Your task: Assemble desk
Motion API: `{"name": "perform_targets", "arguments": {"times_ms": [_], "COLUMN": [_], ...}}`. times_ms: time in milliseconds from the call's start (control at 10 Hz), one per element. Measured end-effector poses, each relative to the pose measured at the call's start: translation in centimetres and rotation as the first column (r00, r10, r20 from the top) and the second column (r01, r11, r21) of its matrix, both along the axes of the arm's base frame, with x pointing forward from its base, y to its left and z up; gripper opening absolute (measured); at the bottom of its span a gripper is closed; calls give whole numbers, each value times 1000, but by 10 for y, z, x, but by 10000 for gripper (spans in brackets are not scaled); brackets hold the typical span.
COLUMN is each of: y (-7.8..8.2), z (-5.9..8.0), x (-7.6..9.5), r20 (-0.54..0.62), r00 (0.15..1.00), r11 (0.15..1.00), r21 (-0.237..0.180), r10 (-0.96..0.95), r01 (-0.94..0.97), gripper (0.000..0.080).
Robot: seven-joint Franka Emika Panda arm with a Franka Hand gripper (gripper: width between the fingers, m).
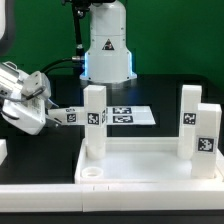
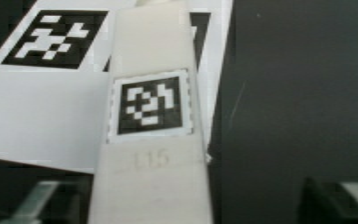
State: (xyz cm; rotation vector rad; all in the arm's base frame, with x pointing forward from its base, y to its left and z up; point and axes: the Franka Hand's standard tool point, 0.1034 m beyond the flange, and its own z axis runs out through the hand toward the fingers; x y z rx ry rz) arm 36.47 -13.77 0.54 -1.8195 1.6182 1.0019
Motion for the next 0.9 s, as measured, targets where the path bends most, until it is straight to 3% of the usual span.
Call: {"name": "perform_targets", "arguments": {"times_ms": [100,200,300,400,500,700,800,900], "y": [0,0,0,0,-3,-20,-30,-31], "z": [0,0,0,0,11,55,74,83], "x": [0,0,0,1,13,54,73,87], "r20": [0,0,0,2,23,125,174,216], "r00": [1000,1000,1000,1000,1000,992,980,965], "r11": [1000,1000,1000,1000,1000,999,995,983], "r21": [0,0,0,-1,9,3,-54,-145], "r10": [0,0,0,1,8,33,96,145], "r01": [0,0,0,-1,-8,-34,-88,-115], "gripper": [392,392,284,284,284,284,284,284]}}
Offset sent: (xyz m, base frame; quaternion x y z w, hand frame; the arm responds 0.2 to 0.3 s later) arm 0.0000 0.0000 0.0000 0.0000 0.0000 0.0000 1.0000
